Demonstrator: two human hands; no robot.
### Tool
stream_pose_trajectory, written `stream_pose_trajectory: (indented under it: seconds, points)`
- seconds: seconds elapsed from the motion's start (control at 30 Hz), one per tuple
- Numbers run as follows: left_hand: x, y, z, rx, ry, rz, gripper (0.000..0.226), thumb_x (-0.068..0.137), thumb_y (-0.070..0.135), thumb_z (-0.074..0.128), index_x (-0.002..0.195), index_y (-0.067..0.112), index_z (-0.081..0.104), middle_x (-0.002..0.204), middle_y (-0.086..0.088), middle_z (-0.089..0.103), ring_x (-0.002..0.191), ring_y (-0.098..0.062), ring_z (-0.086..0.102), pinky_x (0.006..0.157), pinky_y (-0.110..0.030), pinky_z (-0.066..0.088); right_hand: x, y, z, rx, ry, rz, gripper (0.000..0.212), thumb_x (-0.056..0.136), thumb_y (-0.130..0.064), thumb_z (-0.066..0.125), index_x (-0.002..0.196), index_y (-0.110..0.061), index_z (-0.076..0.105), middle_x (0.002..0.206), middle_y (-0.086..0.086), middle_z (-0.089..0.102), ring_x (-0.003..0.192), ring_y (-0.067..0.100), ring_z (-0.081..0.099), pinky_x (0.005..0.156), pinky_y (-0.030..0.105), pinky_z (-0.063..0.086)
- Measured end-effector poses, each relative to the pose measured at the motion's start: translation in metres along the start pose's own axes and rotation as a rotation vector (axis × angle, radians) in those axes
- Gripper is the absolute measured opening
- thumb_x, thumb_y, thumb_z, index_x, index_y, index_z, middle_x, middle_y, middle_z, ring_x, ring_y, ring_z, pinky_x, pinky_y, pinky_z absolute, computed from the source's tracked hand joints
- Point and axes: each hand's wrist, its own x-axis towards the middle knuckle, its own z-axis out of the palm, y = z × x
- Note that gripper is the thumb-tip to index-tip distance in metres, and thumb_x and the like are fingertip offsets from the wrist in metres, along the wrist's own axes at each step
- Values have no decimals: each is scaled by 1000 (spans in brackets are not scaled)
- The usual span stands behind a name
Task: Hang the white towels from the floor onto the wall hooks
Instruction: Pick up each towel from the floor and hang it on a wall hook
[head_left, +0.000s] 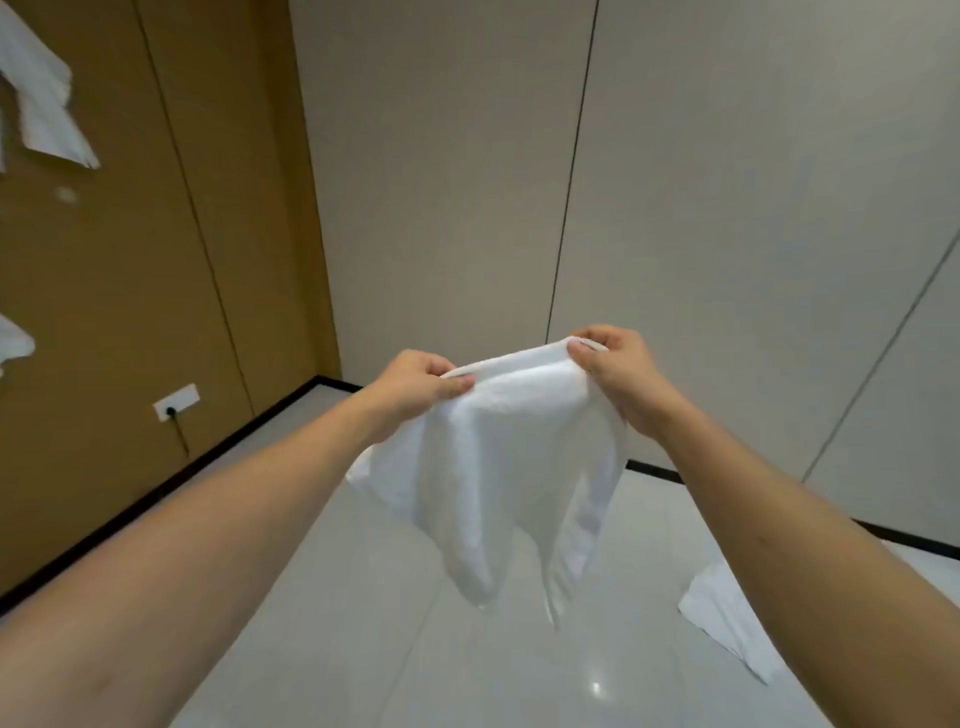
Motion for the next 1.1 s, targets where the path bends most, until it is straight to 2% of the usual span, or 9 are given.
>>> stream_pose_trajectory:
  seconds: [0.27, 0.37, 0.5, 0.6, 0.7, 0.8, 0.9, 1.0, 1.1]
  points:
    - [83, -20, -85, 222, 296, -55, 18, 85, 36, 74, 81, 19, 75, 83, -2, 71, 74, -17, 61, 63, -32, 50, 159, 8, 75, 86, -171, -67, 17, 91, -19, 63, 79, -21, 75, 69, -8, 69, 64, 9, 63, 65, 24, 52]
    - [109, -33, -120, 287, 467, -53, 15, 85, 38, 73, 76, 27, 73, 81, 8, 68, 76, -9, 60, 56, -22, 42, 206, 10, 118, 56, -226, -72, 12, 91, -19, 64, 83, -18, 74, 71, -4, 68, 63, 11, 61, 65, 26, 51]
    - [151, -49, -183, 375, 605, -19, 14, 84, 42, 73, 79, 29, 75, 83, 13, 68, 83, -6, 59, 68, -25, 45, 272, 6, 179, -50, -245, -122, 13, 88, -21, 66, 77, -20, 74, 64, -4, 64, 49, 7, 54, 47, 20, 42]
    - [187, -67, -239, 429, 684, 12, 14, 83, 43, 73, 78, 30, 76, 83, 14, 67, 88, -8, 59, 75, -31, 47, 325, -7, 228, -176, -242, -250, 12, 86, -24, 67, 83, -18, 77, 68, -6, 67, 60, 5, 57, 52, 15, 43]
    - [223, -84, -302, 501, 722, 41, 14, 82, 47, 71, 72, 36, 71, 83, 16, 65, 92, -13, 58, 79, -36, 49, 379, -27, 282, -242, -230, -347, 11, 86, -26, 68, 86, -20, 78, 62, -14, 60, 59, -1, 53, 48, 6, 36]
    - [260, -98, -370, 561, 732, 58, 17, 81, 50, 70, 69, 37, 69, 79, 15, 65, 89, -15, 60, 74, -32, 46, 433, -50, 340, -259, -240, -374, 17, 88, -26, 68, 95, -15, 79, 77, -3, 68, 75, 11, 63, 66, 16, 43]
    - [297, -109, -426, 599, 722, 73, 16, 84, 46, 68, 76, 33, 72, 78, 13, 67, 87, -13, 60, 72, -28, 43, 484, -65, 391, -257, -255, -367, 17, 88, -24, 69, 98, -14, 78, 86, 2, 71, 83, 16, 65, 72, 23, 45]
    - [333, -119, -469, 569, 723, 119, 12, 87, 41, 67, 78, 34, 72, 80, 16, 69, 86, -7, 61, 72, -26, 42, 534, -71, 437, -299, -301, -341, 12, 89, -24, 67, 79, -21, 74, 75, -7, 65, 77, 15, 63, 67, 23, 43]
    - [368, -134, -501, 558, 713, 103, 11, 89, 39, 66, 80, 36, 71, 84, 17, 69, 86, -4, 60, 74, -24, 41, 576, -62, 481, -301, -395, -273, 28, 91, -23, 66, 63, -25, 64, 68, -10, 59, 68, 10, 56, 58, 23, 40]
